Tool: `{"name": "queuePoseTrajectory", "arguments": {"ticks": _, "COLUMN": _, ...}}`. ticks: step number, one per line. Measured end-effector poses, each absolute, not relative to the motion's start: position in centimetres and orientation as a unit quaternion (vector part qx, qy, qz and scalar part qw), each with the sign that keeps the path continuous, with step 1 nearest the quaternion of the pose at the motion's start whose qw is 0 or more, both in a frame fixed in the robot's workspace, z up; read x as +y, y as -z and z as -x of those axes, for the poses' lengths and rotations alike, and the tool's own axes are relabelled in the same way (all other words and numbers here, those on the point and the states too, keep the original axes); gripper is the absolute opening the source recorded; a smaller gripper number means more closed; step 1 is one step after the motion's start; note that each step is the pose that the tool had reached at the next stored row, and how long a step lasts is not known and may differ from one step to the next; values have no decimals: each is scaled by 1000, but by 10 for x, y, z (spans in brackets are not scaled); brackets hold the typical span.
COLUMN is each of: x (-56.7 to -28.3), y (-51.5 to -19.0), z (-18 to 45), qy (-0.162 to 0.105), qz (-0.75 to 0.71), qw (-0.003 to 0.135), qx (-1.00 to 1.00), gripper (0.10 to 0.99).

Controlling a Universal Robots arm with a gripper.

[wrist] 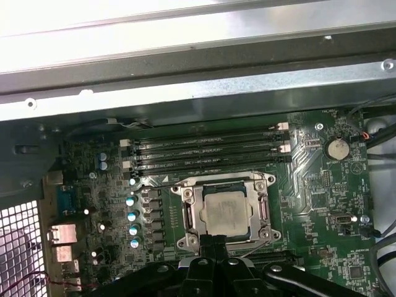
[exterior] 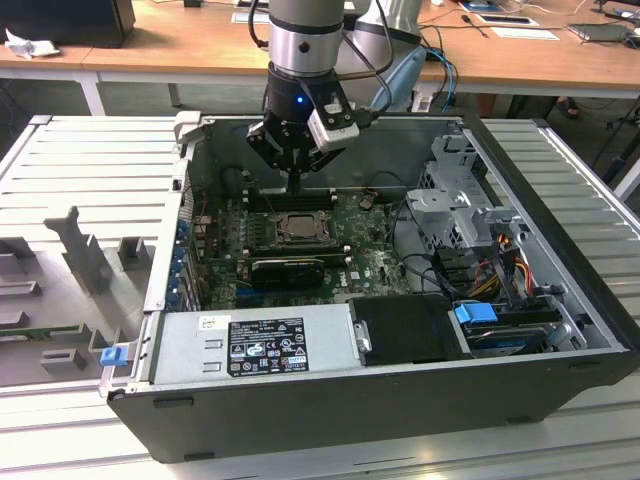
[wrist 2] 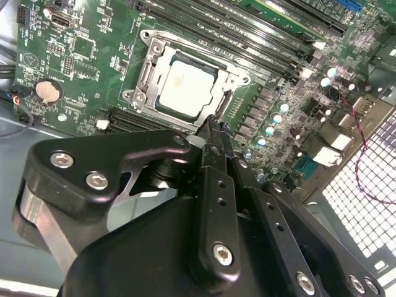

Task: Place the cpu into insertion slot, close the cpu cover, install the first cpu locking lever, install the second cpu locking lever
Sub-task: 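Install the first cpu locking lever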

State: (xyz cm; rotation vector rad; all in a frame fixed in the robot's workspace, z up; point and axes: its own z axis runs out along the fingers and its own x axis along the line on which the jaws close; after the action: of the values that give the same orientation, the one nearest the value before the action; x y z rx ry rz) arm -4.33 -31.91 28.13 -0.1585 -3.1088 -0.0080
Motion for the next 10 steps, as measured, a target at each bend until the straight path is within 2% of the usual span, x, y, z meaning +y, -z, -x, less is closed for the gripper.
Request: {"name": "queuePoseTrajectory", "arguments": {"ticks": 10, "x": -319, "y": -280, "z": 43, "qy": 1, "qz": -47, "qw": 15, "qx": -999, "gripper": 106}}
